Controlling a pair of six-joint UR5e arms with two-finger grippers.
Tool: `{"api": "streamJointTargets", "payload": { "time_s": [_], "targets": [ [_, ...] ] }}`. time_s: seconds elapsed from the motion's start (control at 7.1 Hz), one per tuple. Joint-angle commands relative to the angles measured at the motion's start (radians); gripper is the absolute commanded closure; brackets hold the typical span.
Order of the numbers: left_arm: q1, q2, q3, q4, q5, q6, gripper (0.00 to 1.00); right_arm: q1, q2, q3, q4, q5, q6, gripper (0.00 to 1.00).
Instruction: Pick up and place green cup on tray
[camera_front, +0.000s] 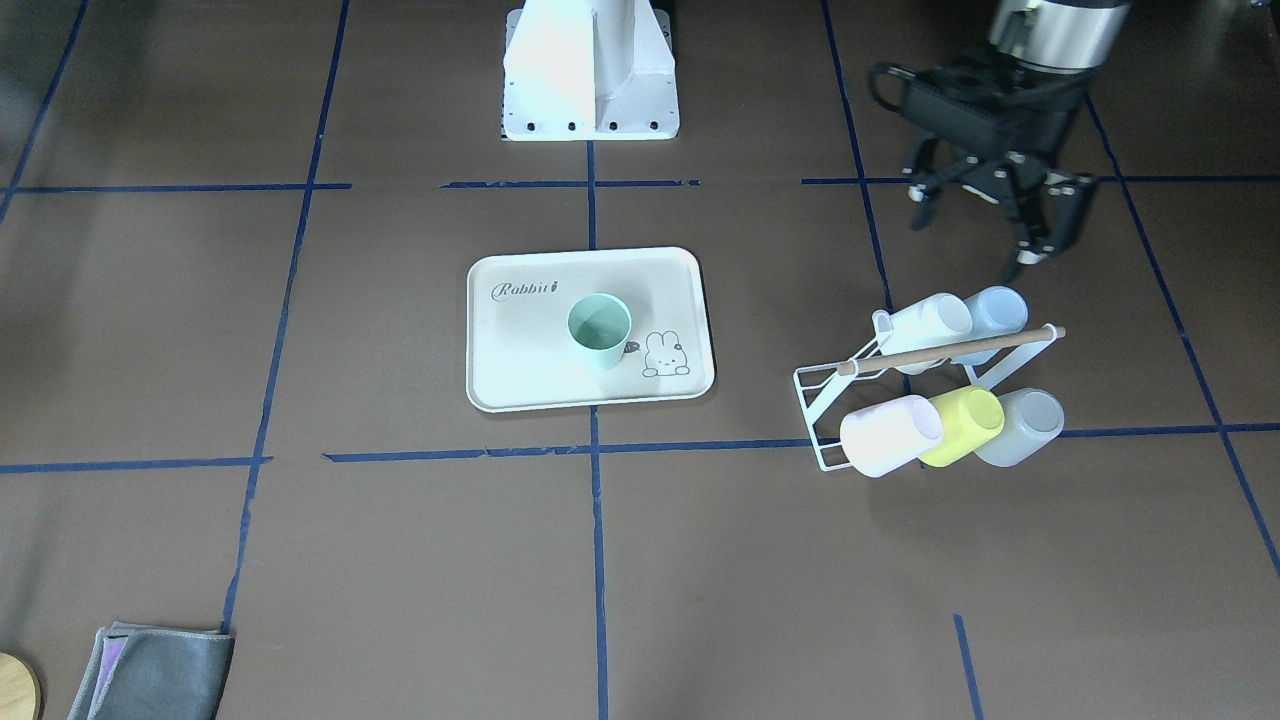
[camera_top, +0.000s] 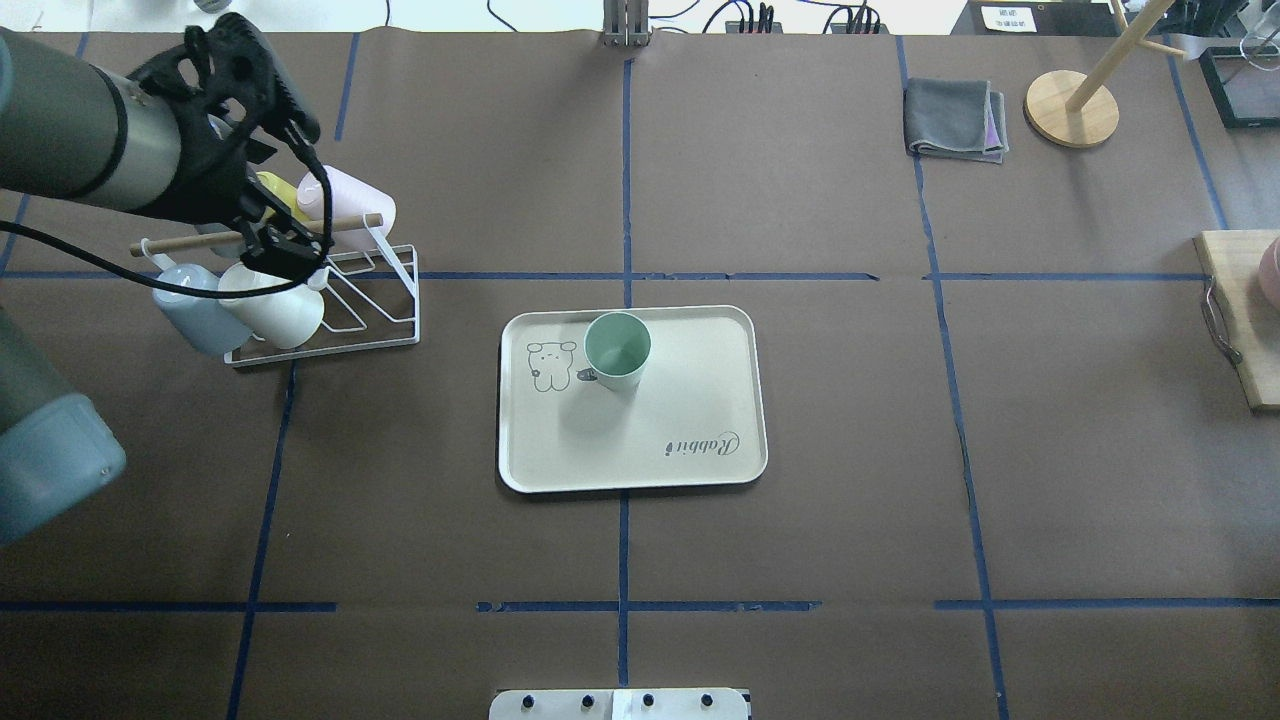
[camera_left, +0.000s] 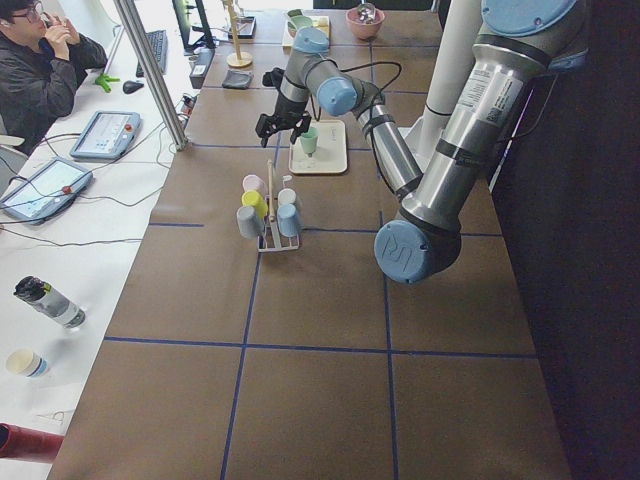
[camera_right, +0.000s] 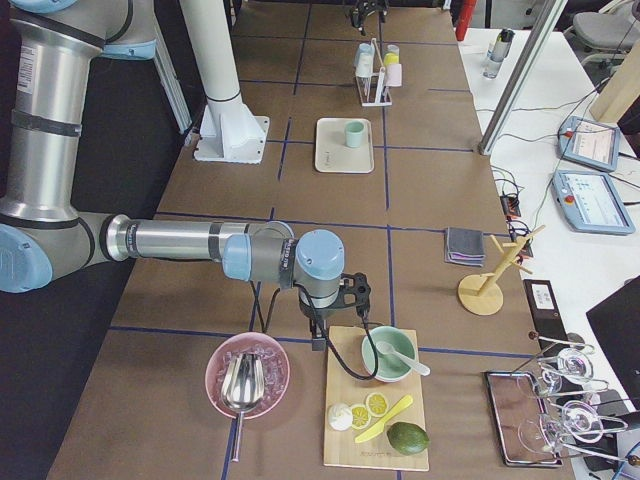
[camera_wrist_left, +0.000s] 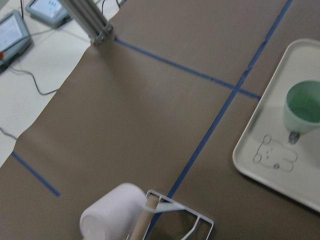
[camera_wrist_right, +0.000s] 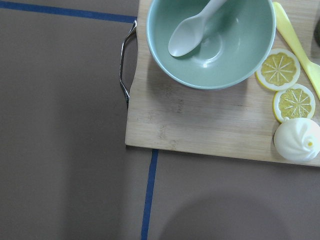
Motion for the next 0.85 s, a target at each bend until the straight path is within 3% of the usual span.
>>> {"api": "streamJointTargets", "payload": {
  "time_s": [0.0,0.14,0.42,0.56,0.7],
  "targets": [
    [-0.271,0.008,0.182,0.149,-0.201,0.117,0.00,0.000,-0.001,-0.001,0.007,0.000,-0.001,0.00],
    [-0.418,0.010,0.309,0.142,-0.274,0.121,0.00,0.000,-0.001,0.000,0.007,0.001,-0.001,0.00],
    [-0.585,0.049,0.504,0.133,-0.384,0.123,0.00,0.000,-0.001,0.002,0.007,0.001,-0.001,0.00],
    [-0.614,0.180,0.517,0.070,-0.405,0.121,0.00,0.000,-0.001,0.002,0.007,0.001,-0.001,0.00],
    [-0.614,0.329,0.519,-0.103,-0.408,0.120,0.00,0.000,-0.001,0.002,0.007,0.001,-0.001,0.00]
  ]
}}
